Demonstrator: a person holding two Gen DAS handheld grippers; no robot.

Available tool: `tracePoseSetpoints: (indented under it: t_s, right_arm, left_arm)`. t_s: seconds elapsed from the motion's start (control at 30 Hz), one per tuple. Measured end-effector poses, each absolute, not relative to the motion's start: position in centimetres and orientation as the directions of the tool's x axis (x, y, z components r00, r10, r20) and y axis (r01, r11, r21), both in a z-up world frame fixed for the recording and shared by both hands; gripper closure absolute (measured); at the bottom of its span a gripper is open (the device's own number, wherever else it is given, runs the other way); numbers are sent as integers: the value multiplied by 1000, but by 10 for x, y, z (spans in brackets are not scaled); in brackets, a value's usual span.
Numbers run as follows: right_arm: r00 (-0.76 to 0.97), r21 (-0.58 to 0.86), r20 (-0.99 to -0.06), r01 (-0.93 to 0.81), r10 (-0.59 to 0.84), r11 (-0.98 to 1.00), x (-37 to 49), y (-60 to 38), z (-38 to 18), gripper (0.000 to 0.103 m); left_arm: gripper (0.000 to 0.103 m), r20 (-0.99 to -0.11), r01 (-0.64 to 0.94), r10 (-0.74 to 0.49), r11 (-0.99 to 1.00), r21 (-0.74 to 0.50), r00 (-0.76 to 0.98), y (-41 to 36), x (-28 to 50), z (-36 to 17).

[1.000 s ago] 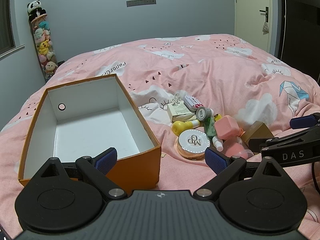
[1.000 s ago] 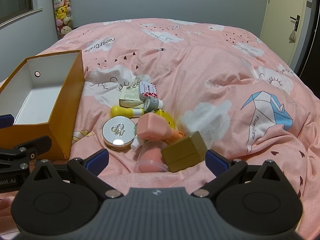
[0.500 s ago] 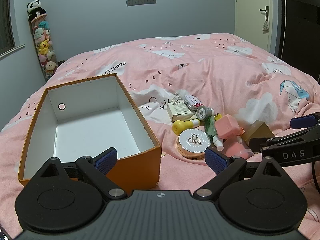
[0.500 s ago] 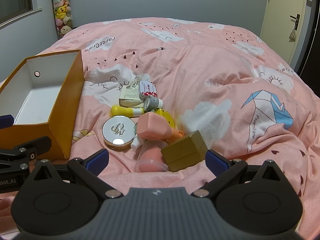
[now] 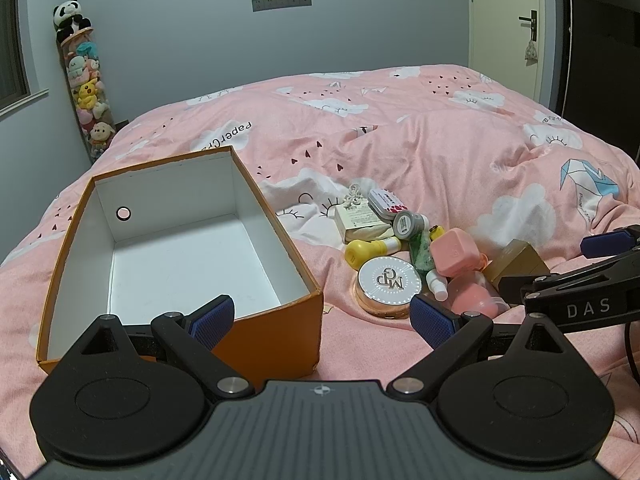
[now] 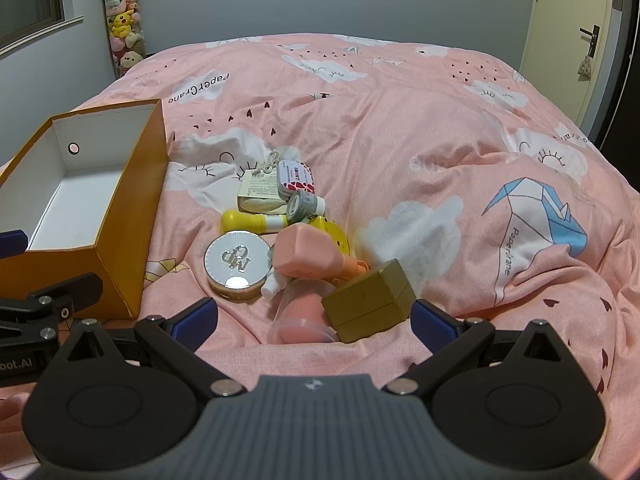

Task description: Organize rigid objects

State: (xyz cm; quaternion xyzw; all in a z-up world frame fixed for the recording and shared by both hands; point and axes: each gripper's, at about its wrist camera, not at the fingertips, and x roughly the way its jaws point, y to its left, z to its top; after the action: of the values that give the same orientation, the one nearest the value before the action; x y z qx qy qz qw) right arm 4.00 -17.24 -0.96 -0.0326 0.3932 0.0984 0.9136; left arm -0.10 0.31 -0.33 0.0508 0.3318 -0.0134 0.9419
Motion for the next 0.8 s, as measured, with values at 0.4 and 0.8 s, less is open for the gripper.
tracePoseSetpoints:
  t_s: [0.4, 0.8]
  right_arm:
    - [665, 22, -730, -205, 156, 979, 39, -171, -13, 2]
    - [657, 28, -737, -206, 160, 978, 41, -171, -13, 2]
  left_arm:
    - [0, -628, 60, 9, 994, 89, 779, 3, -1, -3]
    - [0, -631, 59, 10, 994, 88, 776, 3, -3, -6]
